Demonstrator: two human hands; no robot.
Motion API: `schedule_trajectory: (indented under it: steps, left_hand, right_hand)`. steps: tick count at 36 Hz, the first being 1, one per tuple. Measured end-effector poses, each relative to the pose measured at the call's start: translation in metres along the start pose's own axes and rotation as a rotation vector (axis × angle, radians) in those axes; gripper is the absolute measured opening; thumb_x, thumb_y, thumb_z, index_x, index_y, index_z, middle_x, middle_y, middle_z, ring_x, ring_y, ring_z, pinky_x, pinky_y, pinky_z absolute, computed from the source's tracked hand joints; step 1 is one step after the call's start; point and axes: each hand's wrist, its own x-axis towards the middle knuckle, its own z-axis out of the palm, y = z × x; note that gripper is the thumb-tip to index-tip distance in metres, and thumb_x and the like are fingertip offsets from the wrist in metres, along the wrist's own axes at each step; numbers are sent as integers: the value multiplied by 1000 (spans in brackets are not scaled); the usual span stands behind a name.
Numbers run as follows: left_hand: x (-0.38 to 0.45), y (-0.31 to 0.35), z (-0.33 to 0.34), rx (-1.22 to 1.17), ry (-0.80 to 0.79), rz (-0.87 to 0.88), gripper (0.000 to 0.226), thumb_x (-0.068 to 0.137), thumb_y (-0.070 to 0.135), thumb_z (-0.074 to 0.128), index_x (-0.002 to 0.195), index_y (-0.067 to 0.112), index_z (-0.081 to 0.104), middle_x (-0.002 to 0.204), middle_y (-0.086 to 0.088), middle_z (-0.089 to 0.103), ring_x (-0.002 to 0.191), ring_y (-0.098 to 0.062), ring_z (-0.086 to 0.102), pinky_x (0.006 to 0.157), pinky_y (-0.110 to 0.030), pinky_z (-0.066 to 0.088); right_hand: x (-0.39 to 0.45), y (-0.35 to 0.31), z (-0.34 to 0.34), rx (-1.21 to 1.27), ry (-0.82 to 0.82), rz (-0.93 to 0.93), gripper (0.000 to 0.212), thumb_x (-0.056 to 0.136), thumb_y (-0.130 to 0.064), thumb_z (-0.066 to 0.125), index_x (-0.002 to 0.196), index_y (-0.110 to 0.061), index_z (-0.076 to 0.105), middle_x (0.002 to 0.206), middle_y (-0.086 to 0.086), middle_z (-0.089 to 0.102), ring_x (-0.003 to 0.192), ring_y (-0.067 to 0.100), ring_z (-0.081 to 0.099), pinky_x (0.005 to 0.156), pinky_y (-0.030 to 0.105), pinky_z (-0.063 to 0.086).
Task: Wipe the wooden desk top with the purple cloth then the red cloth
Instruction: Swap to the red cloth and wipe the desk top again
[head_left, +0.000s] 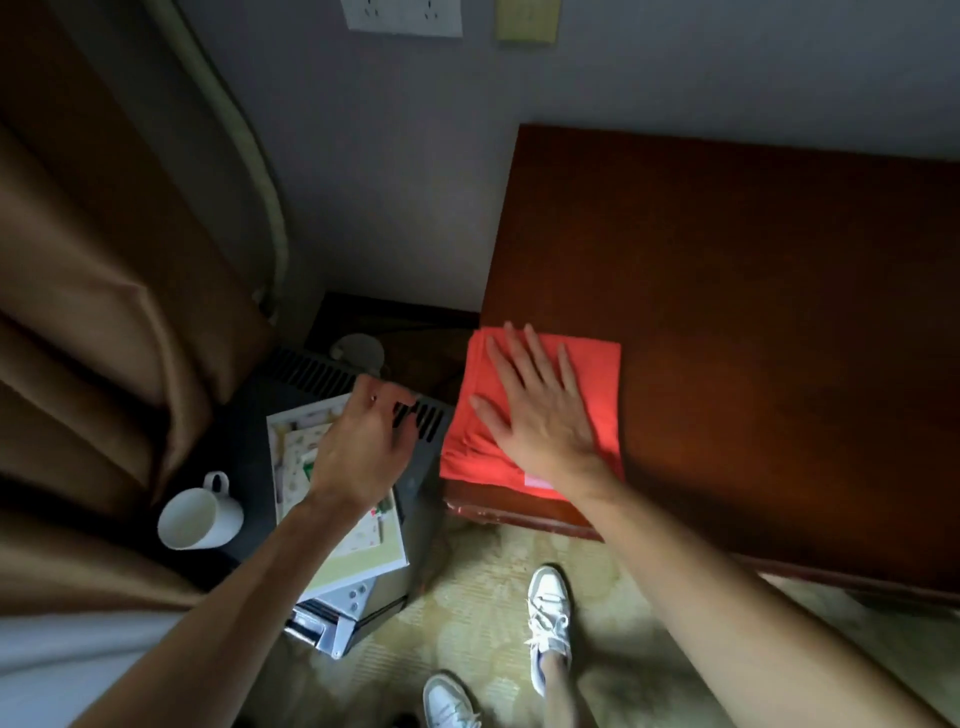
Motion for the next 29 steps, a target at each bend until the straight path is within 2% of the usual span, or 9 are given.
schedule_trajectory:
  steps: [3,6,9,13,14,18,22,26,29]
  left_hand:
    - [2,-2,5,-59,0,45,18,95,21,58,112,15,59,118,-9,47,90,-36,64,66,-46,50]
    - [5,-1,5,-56,12,134,17,96,25,55,111,16,59,116,-8,49,86,-34,66,61,-37,44]
    - [9,2,3,-81,-20,267,29,97,37,42,111,17,58,111,-5,49,82,-27,64,61,-36,48]
    - [21,13,5,-156,-5,322,33,99,39,40,112,15,58,110,-1,51,87,-12,61,66,-26,43]
    - [26,15,8,-169,12,326,33,99,38,40,112,15,58,110,-1,52,89,-10,61,68,-26,45]
    - [51,27,22,-210,80,309,28,100,33,45,114,12,55,108,-3,51,95,-20,61,82,-41,53]
    - [78,46,34,-243,163,287,27,99,27,49,115,6,56,110,-6,52,100,-23,59,87,-43,52]
    - [110,65,50,-167,176,308,23,97,25,52,113,11,59,110,-6,53,98,-27,58,83,-48,50]
    - [126,80,63,-82,145,363,24,97,27,51,116,16,60,112,-3,54,98,-25,57,81,-41,47]
  right_hand:
    - [-27,-5,-1,2,8,-54,77,100,-66,29,162,-20,28,171,8,18,159,26,11,126,55,12]
    - [-59,-11,0,11,-10,-139,76,101,-66,31,161,-21,30,169,10,24,159,27,14,126,54,14]
    - [-64,2,-1,16,-28,-222,72,102,-66,34,161,-25,31,167,8,30,159,25,16,127,53,17]
    - [-38,31,-9,11,-75,-358,71,101,-68,37,162,-33,27,171,-2,22,160,18,9,128,52,9]
    - [-28,38,-10,-10,-72,-386,70,101,-68,36,162,-35,27,171,-3,21,160,17,8,128,53,7]
    - [35,76,-14,-49,-71,-421,68,101,-68,34,161,-36,28,171,-4,20,159,17,11,127,56,6]
    - [127,127,-25,-41,-99,-439,69,101,-67,31,162,-33,26,171,-2,21,159,20,12,127,55,5]
    - [218,167,-32,-67,-116,-455,72,99,-68,30,162,-33,25,170,-2,23,159,20,14,126,55,8]
    - [275,187,-38,-71,-109,-423,75,97,-70,27,162,-31,27,169,0,27,158,22,17,125,53,8]
